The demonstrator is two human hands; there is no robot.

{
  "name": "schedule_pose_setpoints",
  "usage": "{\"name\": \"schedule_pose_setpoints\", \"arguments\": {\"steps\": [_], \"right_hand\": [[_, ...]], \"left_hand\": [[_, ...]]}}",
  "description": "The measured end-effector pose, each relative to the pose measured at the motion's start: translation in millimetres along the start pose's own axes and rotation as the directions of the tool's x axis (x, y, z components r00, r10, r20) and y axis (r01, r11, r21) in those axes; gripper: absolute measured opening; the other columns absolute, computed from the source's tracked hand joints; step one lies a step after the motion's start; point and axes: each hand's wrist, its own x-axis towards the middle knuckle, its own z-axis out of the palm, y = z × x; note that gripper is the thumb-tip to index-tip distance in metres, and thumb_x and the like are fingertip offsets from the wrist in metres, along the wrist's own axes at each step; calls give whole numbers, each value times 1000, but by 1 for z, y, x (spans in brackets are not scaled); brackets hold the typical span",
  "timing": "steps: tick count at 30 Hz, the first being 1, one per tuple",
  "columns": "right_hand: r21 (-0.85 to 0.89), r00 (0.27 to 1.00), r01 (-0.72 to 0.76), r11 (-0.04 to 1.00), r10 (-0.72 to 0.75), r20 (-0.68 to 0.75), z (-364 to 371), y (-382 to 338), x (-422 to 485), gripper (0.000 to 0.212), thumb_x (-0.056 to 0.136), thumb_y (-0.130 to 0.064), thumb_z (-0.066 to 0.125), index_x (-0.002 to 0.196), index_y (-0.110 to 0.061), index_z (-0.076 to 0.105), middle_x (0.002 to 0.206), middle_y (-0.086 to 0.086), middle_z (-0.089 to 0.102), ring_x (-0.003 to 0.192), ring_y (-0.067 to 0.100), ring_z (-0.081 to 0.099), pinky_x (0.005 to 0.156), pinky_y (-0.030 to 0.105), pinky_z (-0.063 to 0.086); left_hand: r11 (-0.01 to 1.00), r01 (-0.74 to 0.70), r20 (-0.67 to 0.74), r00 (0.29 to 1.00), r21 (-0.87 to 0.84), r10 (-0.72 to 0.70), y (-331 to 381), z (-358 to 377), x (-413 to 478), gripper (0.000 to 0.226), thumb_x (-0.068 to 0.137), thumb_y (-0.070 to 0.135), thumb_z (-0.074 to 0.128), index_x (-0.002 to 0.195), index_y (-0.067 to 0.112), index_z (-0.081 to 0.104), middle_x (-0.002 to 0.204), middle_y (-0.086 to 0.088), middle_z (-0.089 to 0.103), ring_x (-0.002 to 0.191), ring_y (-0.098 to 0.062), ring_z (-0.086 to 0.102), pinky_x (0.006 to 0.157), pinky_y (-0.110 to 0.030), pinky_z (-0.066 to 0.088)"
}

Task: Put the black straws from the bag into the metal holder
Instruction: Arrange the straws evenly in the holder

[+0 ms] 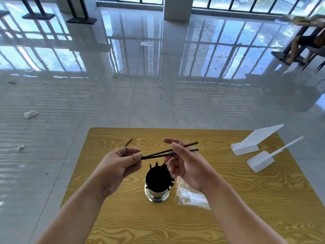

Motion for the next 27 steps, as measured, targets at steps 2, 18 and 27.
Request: {"name": "schedule_pose_setpoints", "arguments": {"steps": [2, 18, 27], "right_hand": [[-269, 992, 68, 961, -94, -84, 6, -4, 1, 27, 105, -35, 64, 102, -14, 80, 78, 12, 73, 59, 20, 63, 51, 29, 49], [-863, 941, -129, 488, -213, -262, -13, 52, -9, 36, 83, -73, 56, 108, -49, 65, 78, -17, 68, 58, 1, 59, 54, 18, 48], [-839, 910, -142, 525, -264, -320, -30, 54, -19, 19, 91, -58, 66, 102, -44, 69, 71, -15, 62, 56, 3, 53, 56, 19, 46]], "left_hand": [[996, 84, 27, 996, -28, -84, -21, -5, 6, 16, 71, 6, 83, 87, 8, 83, 79, -13, 75, 69, -19, 75, 63, -28, 65], [-191, 249, -162, 910, 950, 382, -95, -140, 146, 31, 101, 38, 61, 114, 11, 69, 113, -5, 62, 99, -25, 65, 76, -33, 52], [-429, 259, -172, 958, 865, 231, -80, -143, 172, 10, 99, 19, 65, 104, 17, 73, 99, -4, 72, 87, -21, 66, 72, -31, 57]]}}
